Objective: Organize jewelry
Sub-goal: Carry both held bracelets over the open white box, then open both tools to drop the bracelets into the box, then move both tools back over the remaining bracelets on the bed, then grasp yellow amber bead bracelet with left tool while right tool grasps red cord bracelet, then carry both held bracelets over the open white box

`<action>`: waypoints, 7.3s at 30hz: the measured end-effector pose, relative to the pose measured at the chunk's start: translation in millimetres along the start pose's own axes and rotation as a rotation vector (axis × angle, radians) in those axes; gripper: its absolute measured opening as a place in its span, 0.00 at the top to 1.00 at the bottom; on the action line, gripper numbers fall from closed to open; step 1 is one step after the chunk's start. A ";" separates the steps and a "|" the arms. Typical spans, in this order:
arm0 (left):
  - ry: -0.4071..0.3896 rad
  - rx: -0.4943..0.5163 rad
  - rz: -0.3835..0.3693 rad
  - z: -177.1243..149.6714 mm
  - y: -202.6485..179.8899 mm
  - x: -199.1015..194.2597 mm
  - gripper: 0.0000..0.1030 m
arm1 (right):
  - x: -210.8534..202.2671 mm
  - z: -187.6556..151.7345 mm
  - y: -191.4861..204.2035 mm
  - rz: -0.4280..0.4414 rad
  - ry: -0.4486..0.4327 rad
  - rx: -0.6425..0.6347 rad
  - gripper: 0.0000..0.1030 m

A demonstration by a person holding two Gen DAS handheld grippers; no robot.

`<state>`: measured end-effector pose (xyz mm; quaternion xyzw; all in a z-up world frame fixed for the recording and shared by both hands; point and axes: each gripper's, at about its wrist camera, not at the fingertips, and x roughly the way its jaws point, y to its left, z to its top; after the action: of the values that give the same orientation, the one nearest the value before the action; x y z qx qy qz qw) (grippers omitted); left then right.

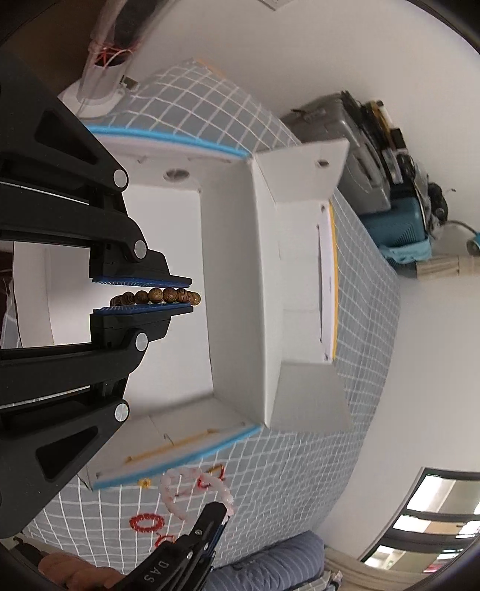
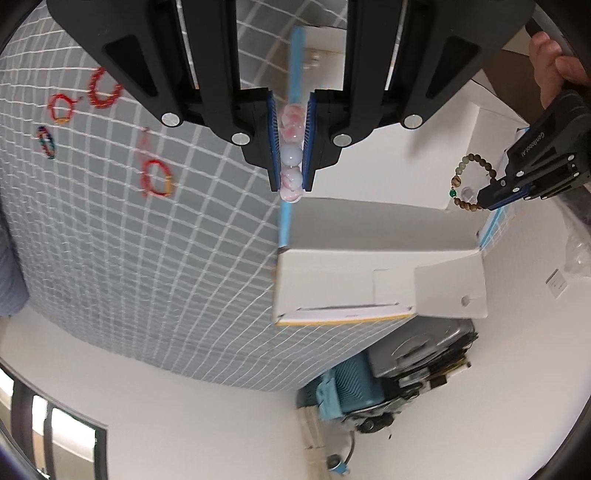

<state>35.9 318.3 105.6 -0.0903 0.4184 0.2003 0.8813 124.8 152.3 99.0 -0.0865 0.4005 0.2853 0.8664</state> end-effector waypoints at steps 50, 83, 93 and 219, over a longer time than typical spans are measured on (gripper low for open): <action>0.057 -0.045 0.053 -41.0 25.4 44.7 0.30 | 59.4 -36.2 55.9 -0.109 0.035 -0.033 0.19; -0.067 0.088 -0.115 -3.0 -107.4 19.7 0.06 | -12.9 -28.4 -125.5 -0.345 -0.109 0.138 0.09; -0.056 0.196 -0.205 3.6 -187.2 30.2 0.06 | -10.5 -52.4 -227.5 -0.475 -0.068 0.187 0.09; 0.103 0.344 -0.322 -31.9 -305.9 79.2 0.91 | -15.5 -91.8 -349.8 -0.479 0.028 0.409 0.91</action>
<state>189.8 53.5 21.5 -0.0145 0.4709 -0.0219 0.8818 254.8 -176.7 22.1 -0.0063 0.4296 -0.0144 0.9029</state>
